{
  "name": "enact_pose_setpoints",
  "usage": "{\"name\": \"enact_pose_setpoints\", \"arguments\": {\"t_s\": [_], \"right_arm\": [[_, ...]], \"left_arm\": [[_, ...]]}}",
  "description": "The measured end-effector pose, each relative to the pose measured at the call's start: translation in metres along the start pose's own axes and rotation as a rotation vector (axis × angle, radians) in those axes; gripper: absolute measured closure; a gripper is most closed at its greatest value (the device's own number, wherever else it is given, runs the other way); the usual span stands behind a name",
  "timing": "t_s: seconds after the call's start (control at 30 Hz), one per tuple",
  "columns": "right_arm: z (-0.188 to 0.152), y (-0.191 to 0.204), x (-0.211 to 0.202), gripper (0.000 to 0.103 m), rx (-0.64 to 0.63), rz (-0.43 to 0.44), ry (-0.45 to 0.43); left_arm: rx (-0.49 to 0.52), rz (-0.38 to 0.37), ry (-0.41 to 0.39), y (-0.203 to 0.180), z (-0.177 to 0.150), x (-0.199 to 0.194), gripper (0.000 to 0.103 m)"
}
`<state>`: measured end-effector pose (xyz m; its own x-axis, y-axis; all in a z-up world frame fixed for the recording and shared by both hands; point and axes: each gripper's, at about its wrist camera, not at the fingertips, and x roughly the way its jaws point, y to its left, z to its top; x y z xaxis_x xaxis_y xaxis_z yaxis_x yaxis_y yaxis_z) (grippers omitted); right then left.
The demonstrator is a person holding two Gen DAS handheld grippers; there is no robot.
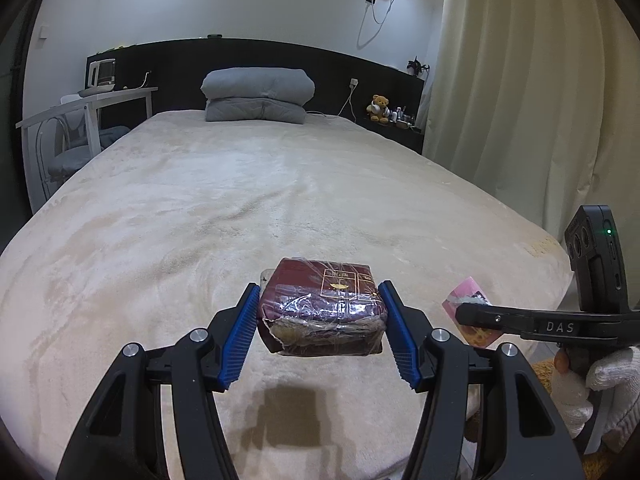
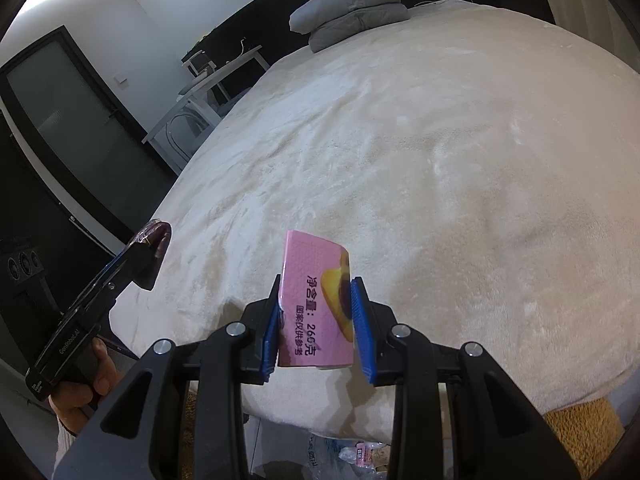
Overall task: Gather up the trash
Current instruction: 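Carry the brown wrapper and small pink box with both grippers down to the bin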
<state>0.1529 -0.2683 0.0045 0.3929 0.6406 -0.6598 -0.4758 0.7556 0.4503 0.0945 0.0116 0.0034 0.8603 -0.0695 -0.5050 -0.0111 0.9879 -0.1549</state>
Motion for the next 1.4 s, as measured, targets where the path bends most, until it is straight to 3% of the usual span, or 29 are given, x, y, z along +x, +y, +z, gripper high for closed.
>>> {"name": "enact_pose_setpoints", "arguments": {"t_s": [0.43, 0.93, 1.4], "right_arm": [[-0.053, 0.011, -0.04, 0.07, -0.028, 0.041, -0.03], [-0.094, 0.03, -0.062, 0.07, -0.089, 0.099, -0.035], [-0.12, 0.034, -0.039, 0.07, -0.089, 0.093, 0.096]], "left_arm": [[-0.001, -0.041, -0.014, -0.029, -0.044, -0.053, 0.045], [-0.004, -0.095, 0.015, -0.054, -0.075, -0.077, 0.045], [-0.072, -0.106, 0.203, -0.06, -0.114, -0.059, 0.045]]}}
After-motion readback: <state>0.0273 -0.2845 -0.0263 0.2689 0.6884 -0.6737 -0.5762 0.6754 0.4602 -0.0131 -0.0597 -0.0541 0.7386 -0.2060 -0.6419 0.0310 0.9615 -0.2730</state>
